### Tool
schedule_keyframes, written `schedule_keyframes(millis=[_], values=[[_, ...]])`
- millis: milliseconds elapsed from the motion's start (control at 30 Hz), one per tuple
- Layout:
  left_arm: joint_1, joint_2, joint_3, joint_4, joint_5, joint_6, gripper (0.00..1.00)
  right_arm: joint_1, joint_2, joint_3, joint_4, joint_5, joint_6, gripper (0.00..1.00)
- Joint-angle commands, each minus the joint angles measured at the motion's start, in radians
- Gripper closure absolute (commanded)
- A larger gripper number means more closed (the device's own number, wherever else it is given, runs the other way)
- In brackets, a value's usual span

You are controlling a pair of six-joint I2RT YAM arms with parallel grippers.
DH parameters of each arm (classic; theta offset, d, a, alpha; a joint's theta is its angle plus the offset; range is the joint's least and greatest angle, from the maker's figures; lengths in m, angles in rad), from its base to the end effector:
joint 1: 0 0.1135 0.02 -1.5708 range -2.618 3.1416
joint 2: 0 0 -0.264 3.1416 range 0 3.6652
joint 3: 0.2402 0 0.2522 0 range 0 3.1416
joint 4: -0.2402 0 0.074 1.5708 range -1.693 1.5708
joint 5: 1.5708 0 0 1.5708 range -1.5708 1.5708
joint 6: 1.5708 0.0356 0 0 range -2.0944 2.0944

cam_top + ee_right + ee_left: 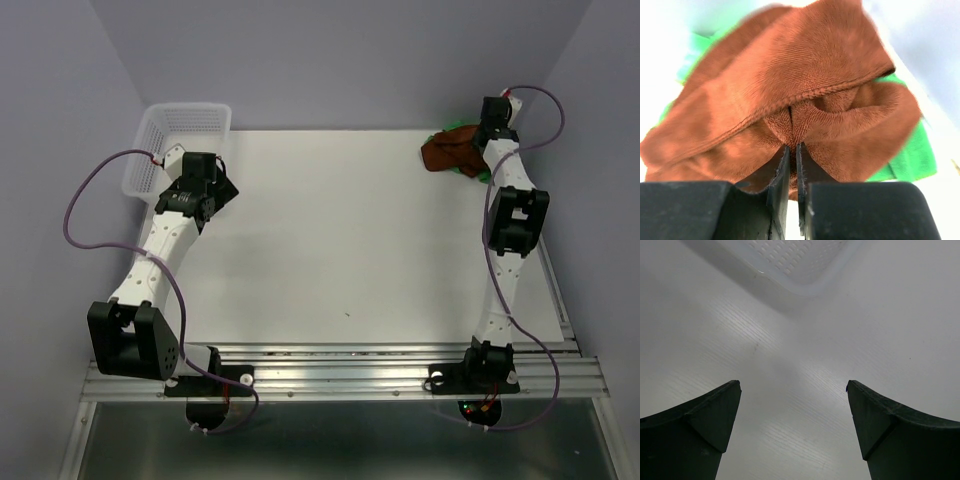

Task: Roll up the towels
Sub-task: Grab a towel with the right arm

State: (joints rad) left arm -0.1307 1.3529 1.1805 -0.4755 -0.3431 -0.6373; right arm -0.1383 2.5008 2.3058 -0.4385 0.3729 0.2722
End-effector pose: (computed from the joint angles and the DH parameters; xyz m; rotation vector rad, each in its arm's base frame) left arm 0.2993 -0.0273 0.3235 -0.7240 2.0518 -0.0556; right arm 0.5627 -0.0914 0.2193 0.6434 2.0764 -0.3340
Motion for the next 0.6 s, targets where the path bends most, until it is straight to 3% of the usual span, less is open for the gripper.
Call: schedule_keyframes(millis=[0,67,100,233,433,567], values=[[0.005,-0.049,0.041,0.017,0.001,0.005,0.01,-0.007,-0.198,-0.002,0.053,-0.015,-0.028,0.89],[0.005,-0.058,0.041,0.02,0.01,0.004,0.01,-0.007,-0.261,-0.012,0.053,-0.019,-0.047,0.91],[0.005,-0.063,0.039,0.021,0.013,0.004,0.01,-0.007,-0.284,-0.016,0.05,-0.031,-0.054,0.99],[0.005,-0.099,0.031,0.029,0.036,0.008,0.01,-0.007,-0.416,-0.026,0.047,-0.123,-0.088,0.99],[0.005,-0.17,-0.007,0.043,0.111,0.011,0.01,0.029,-0.634,-0.031,0.021,-0.497,-0.111,0.99],[0.005,-0.231,-0.031,0.043,0.139,0.019,0.01,0.153,-0.738,-0.014,0.007,-0.681,-0.116,0.99]])
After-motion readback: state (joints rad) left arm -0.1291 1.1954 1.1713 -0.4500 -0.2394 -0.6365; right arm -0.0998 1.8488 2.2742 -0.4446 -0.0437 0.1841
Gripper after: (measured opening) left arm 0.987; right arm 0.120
